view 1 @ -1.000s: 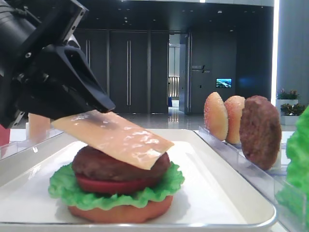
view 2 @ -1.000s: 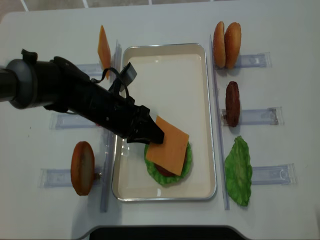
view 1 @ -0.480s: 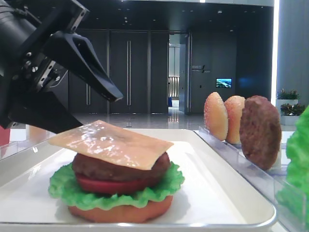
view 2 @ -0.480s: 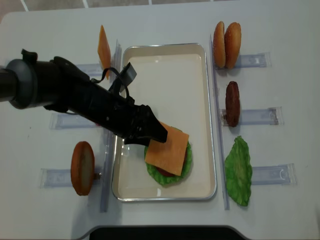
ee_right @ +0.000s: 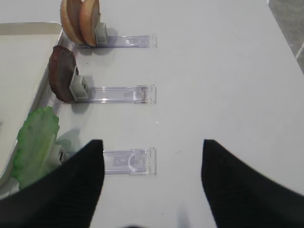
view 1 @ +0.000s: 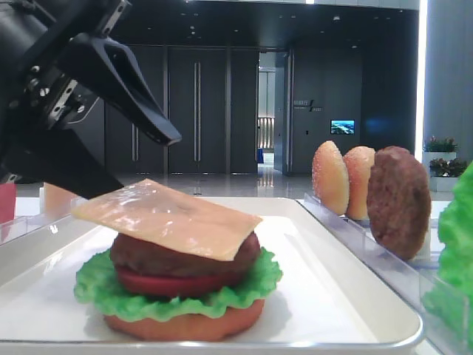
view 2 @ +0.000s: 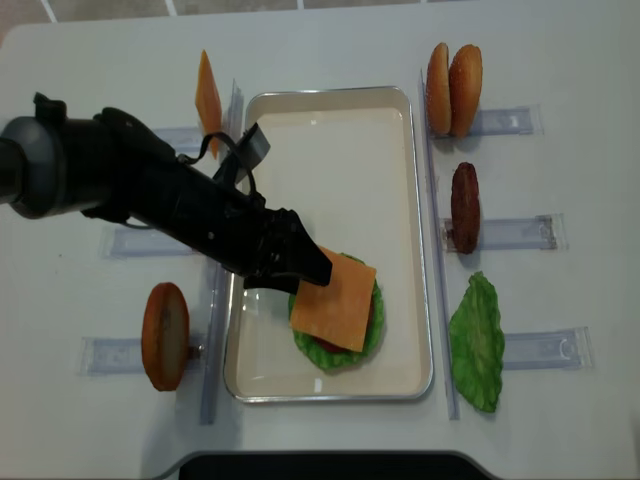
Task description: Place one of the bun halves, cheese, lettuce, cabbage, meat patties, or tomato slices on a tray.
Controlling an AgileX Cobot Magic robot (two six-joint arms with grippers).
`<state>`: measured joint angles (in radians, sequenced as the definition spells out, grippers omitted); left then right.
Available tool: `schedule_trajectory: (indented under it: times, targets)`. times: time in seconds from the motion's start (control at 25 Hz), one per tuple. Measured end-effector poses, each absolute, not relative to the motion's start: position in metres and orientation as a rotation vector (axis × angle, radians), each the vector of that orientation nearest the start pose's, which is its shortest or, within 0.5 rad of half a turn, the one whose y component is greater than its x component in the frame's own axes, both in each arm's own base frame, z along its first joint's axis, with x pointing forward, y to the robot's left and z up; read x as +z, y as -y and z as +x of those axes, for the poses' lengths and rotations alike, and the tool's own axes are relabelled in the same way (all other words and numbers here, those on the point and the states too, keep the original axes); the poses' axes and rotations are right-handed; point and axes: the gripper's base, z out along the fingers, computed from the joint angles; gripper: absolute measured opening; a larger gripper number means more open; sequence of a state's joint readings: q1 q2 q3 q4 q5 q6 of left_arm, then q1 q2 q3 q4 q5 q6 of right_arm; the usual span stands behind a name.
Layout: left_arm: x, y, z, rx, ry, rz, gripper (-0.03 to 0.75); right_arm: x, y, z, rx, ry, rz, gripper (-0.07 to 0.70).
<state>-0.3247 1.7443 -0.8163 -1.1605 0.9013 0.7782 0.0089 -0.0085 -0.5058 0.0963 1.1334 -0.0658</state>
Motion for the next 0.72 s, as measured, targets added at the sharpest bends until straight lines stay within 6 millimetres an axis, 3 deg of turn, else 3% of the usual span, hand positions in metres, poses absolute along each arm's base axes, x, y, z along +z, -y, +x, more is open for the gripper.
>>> schedule_trajectory:
  times: [0.28,0.72]
  targets:
    - [0.17,0.151,0.248,-1.224,-2.805,0.383,0.463,0.273,-0.008,-0.01,0.082,-2.098,-0.088,0.427]
    - [0.193,0.139,0.244,-0.997,-2.832,0.476,0.463,0.273,-0.008,-0.01,0.082,-2.098,-0.088,0.427]
